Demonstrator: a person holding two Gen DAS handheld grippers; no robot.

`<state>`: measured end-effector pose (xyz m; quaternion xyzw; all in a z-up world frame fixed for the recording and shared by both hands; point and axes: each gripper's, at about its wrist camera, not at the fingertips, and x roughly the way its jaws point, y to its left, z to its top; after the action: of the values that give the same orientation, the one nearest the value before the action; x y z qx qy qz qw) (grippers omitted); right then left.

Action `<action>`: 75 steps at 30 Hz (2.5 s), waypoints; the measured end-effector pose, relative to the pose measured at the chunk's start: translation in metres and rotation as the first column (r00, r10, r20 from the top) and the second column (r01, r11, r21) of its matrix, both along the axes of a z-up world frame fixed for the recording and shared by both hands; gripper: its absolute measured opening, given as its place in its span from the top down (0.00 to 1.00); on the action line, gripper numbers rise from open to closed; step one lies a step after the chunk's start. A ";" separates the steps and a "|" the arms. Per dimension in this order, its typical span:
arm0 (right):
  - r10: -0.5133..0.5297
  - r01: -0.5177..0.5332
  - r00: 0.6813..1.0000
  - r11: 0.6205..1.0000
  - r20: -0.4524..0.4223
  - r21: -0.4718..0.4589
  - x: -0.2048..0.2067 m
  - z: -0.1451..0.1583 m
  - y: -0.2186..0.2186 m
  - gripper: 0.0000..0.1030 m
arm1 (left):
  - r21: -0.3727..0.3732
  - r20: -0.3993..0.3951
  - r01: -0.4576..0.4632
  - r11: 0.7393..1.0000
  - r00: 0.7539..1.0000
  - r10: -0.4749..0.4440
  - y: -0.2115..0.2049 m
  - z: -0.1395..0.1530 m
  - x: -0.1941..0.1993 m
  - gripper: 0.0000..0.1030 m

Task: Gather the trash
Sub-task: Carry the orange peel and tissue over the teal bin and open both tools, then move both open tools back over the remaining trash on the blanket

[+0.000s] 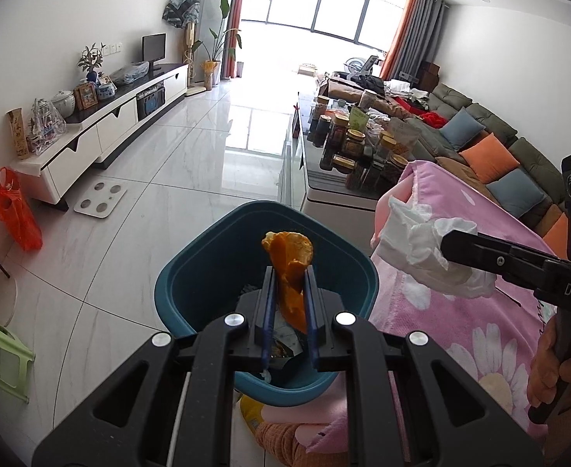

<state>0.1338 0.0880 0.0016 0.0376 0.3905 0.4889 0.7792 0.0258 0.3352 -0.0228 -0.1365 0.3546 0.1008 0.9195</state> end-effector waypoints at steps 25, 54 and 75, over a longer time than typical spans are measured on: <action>-0.030 0.013 0.991 0.991 -0.133 -0.130 0.048 -0.045 0.074 0.76 | -0.021 -0.128 -0.037 0.999 0.991 0.034 0.012 -0.066 0.075 0.84; -0.147 0.148 0.986 0.989 0.074 0.000 -0.023 0.013 -0.095 0.55 | 0.028 0.114 0.245 0.969 0.962 -0.247 -0.106 -0.005 0.041 0.50; -0.665 0.670 0.738 0.742 0.114 -0.011 -0.074 0.002 -0.352 0.55 | 0.004 0.056 0.705 0.709 0.708 -0.704 -0.355 -0.012 0.065 0.50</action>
<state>0.0598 -0.2635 0.0032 0.1297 0.3229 0.1684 0.9222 0.0905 -0.0193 -0.0351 -0.0018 0.3559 -0.2643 0.8964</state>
